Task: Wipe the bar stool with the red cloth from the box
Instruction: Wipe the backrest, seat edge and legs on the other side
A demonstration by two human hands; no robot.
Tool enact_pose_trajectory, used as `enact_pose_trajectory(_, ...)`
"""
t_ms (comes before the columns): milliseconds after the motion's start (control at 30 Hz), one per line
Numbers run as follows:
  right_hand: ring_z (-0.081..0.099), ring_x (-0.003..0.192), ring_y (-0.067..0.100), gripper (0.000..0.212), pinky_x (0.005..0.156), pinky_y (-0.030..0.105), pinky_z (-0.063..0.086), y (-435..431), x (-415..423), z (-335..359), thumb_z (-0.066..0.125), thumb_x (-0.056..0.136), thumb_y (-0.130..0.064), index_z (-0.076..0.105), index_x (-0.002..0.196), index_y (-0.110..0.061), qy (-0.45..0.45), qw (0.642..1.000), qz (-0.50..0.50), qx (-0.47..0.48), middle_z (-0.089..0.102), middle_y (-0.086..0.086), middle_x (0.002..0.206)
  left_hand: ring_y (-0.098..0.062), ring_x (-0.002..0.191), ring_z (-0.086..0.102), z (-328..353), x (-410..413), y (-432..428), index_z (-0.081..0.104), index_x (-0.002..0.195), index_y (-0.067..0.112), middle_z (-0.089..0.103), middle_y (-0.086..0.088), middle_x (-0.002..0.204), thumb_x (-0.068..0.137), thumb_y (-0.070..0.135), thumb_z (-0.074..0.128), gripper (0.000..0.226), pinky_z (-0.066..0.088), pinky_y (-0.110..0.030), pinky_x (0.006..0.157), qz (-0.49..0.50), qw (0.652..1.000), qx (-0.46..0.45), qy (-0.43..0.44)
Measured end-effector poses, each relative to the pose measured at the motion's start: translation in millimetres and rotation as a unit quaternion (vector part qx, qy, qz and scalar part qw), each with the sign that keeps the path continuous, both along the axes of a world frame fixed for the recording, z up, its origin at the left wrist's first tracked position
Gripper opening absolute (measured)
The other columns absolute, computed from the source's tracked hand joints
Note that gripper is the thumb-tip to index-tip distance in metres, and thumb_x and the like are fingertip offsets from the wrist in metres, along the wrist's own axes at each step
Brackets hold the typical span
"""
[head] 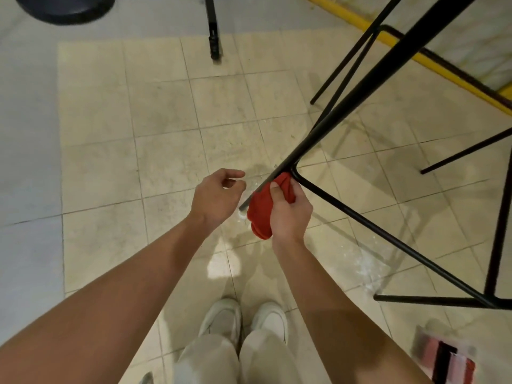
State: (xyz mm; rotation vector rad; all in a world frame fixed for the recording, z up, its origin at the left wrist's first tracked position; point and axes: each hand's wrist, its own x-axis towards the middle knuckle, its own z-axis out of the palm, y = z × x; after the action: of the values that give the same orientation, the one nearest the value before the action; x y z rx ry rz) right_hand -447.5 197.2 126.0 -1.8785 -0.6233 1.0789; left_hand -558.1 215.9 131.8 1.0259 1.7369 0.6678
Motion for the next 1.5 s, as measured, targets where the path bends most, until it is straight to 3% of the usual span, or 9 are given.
enact_pose_trajectory(100, 0.056, 0.109, 0.014, 0.037, 0.102, 0.037, 0.044, 1.6, 0.4, 0.7, 0.061, 0.090, -0.024, 0.058, 0.126, -0.023, -0.031, 0.999, 0.030, -0.004, 0.062, -0.007, 0.116, -0.008, 0.088, 0.057, 2.4, 3.4, 2.8, 0.064, 0.108, 0.029, 0.059, 0.012, 0.091, 0.089, 0.026, 0.055, 0.021, 0.042, -0.019, 0.079, -0.001, 1.000, 0.004, -0.012)
enact_pose_trajectory(200, 0.057, 0.110, 0.016, 0.038, 0.098, 0.028, 0.043, 5.0, 7.8, 3.3, 0.061, 0.090, -0.023, 0.058, 0.128, -0.022, -0.053, 0.994, 0.093, -0.039, 0.063, -0.004, 0.117, -0.003, 0.082, 0.056, 5.2, 8.9, 0.9, 0.064, 0.109, 0.028, 0.059, 0.013, 0.090, 0.090, 0.025, 0.055, 0.021, 0.041, -0.014, 0.070, -0.023, 1.000, 0.003, -0.006)
enact_pose_trajectory(467, 0.059, 0.105, 0.018, 0.037, 0.098, 0.039, 0.047, -1.3, 18.7, 19.1, 0.064, 0.087, -0.022, 0.060, 0.124, -0.023, -0.015, 0.990, 0.126, -0.066, 0.065, -0.004, 0.111, 0.001, 0.072, 0.054, 24.2, 15.4, -3.7, 0.063, 0.112, 0.027, 0.060, 0.015, 0.088, 0.092, 0.027, 0.053, 0.023, 0.037, -0.007, 0.060, -0.085, 0.996, 0.010, 0.035)
enact_pose_trajectory(567, 0.059, 0.108, 0.023, 0.046, 0.097, 0.045, 0.048, -8.7, 25.9, 26.0, 0.067, 0.084, -0.020, 0.057, 0.128, -0.025, 0.025, 0.980, 0.164, -0.108, 0.063, -0.001, 0.119, -0.006, 0.086, 0.055, 29.0, 14.6, -12.7, 0.061, 0.117, 0.026, 0.062, 0.009, 0.103, 0.093, 0.037, 0.052, 0.028, 0.038, -0.012, 0.068, -0.156, 0.986, -0.013, 0.063)
enact_pose_trajectory(733, 0.054, 0.113, 0.016, 0.064, 0.102, 0.038, 0.044, -34.3, 46.0, 49.5, 0.068, 0.084, -0.012, 0.040, 0.139, -0.026, 0.083, 0.973, 0.204, -0.065, 0.053, -0.003, 0.130, -0.015, 0.101, 0.060, 39.1, 22.2, -33.2, 0.056, 0.117, 0.024, 0.063, 0.002, 0.108, 0.091, 0.050, 0.050, 0.037, 0.047, -0.030, 0.090, -0.218, 0.973, -0.069, -0.021)
enact_pose_trajectory(967, 0.055, 0.114, 0.019, 0.092, 0.086, 0.030, 0.050, -72.5, 83.8, 93.2, 0.073, 0.072, 0.006, 0.027, 0.146, -0.023, 0.073, 0.971, 0.223, -0.035, 0.048, -0.002, 0.133, -0.014, 0.085, 0.063, 76.6, 65.1, -53.3, 0.050, 0.112, 0.023, 0.064, 0.000, 0.091, 0.092, 0.039, 0.056, 0.027, 0.049, -0.022, 0.071, -0.222, 0.968, -0.044, -0.113)
enact_pose_trajectory(1233, 0.062, 0.103, 0.024, 0.067, 0.090, 0.036, 0.051, -139.8, 154.1, 133.6, 0.068, 0.076, -0.001, 0.042, 0.135, -0.019, 0.135, 0.985, 0.102, -0.038, 0.062, 0.008, 0.116, -0.023, 0.097, 0.061, 123.5, 143.4, -98.5, 0.046, 0.111, 0.020, 0.060, -0.006, 0.100, 0.095, 0.024, 0.051, 0.017, 0.050, -0.038, 0.091, -0.355, 0.930, -0.035, -0.087)
enact_pose_trajectory(1400, 0.065, 0.097, 0.027, 0.054, 0.084, 0.037, 0.053, -179.6, 200.4, 138.4, 0.065, 0.067, -0.012, 0.056, 0.121, -0.011, 0.171, 0.984, 0.050, -0.004, 0.066, 0.014, 0.110, -0.018, 0.081, 0.048, 131.1, 194.1, -126.0, 0.046, 0.088, 0.016, 0.049, 0.001, 0.084, 0.091, 0.016, 0.048, 0.004, 0.043, -0.034, 0.078, -0.397, 0.912, -0.030, -0.098)
enact_pose_trajectory(1500, 0.064, 0.091, 0.024, 0.044, 0.079, 0.030, 0.051, -216.2, 249.1, 144.9, 0.068, 0.073, -0.003, 0.059, 0.115, -0.007, 0.150, 0.988, 0.035, 0.005, 0.067, 0.012, 0.104, -0.015, 0.077, 0.045, 137.0, 245.9, -154.8, 0.044, 0.094, 0.013, 0.046, -0.001, 0.083, 0.082, 0.026, 0.049, 0.018, 0.042, -0.035, 0.076, -0.424, 0.900, -0.045, -0.089)
